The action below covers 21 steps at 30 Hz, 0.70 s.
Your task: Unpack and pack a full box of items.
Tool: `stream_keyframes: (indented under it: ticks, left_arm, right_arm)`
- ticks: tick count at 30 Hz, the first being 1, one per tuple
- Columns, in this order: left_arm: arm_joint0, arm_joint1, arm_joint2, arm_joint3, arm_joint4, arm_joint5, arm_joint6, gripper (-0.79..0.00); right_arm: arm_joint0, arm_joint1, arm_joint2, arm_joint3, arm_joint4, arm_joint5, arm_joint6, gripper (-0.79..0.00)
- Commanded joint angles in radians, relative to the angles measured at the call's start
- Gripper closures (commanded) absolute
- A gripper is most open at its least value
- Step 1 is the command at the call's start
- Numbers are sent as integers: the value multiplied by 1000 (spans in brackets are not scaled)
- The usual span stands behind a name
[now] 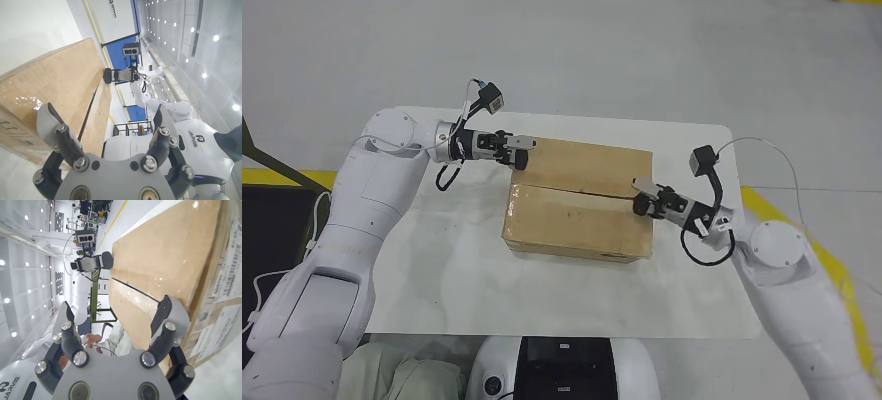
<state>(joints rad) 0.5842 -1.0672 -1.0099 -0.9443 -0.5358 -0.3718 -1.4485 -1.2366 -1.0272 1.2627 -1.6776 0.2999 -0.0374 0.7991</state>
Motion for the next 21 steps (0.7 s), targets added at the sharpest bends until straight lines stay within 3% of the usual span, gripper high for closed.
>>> stream_keyframes:
  ticks: [1, 21]
  left_arm:
    - [0, 0, 0, 0, 0, 0, 0, -785]
    - [0, 0, 0, 0, 0, 0, 0, -785]
  right_arm:
    - [4, 0, 3, 11, 21, 8, 11, -785]
    - [57, -1, 9, 81, 59, 114, 63, -785]
